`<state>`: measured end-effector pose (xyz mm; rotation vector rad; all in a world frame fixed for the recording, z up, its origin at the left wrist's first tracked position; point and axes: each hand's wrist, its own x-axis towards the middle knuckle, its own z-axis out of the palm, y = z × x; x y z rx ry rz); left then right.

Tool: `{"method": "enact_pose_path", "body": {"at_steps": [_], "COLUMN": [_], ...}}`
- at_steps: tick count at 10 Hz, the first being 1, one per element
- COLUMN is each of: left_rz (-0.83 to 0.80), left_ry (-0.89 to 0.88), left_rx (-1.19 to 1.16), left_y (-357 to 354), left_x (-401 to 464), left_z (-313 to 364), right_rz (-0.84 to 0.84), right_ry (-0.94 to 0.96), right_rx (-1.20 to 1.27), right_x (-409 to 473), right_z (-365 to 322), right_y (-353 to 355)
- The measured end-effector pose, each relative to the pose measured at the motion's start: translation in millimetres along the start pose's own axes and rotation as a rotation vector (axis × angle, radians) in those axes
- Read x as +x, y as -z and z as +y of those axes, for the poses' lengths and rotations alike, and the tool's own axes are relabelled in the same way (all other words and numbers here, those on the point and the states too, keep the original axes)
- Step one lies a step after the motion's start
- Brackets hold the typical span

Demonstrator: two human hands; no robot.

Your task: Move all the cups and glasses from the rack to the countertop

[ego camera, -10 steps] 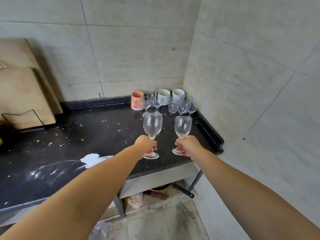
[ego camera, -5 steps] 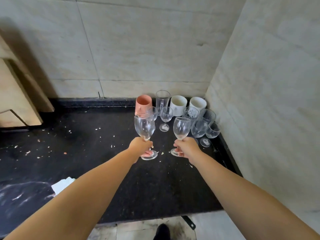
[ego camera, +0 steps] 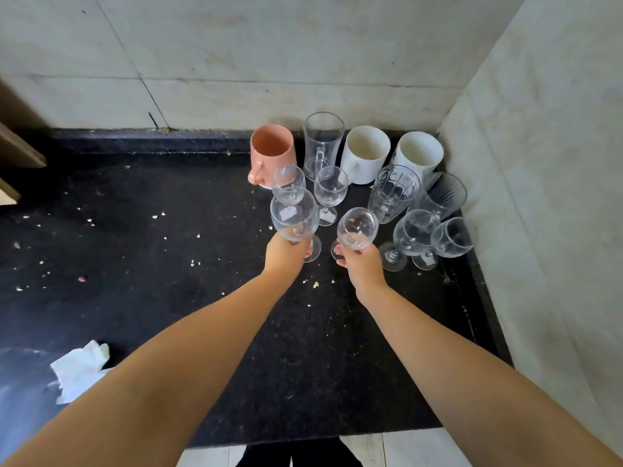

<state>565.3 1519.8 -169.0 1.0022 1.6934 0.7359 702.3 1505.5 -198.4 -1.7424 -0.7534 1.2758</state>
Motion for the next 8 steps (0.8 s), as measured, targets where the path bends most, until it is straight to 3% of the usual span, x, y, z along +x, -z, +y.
{"method": "enact_pose_path", "body": {"at_steps": [4, 8], "left_rz": [-0.097, -0.113], "left_ry": [0.051, -0.019], "left_rx": [0.043, 0.114], "left_y": [-12.1, -15.2], "left_x": [24.7, 23.0], "left_z": [-24.3, -28.5], "right_rz": [0.003, -0.004], "right_ry": [-0.022, -0.062], "right_rx": [-0.039, -0.012], "right_x": [8.9, 9.5], "right_z": [13.8, 14.9], "right_y": [1.7, 3.5]}}
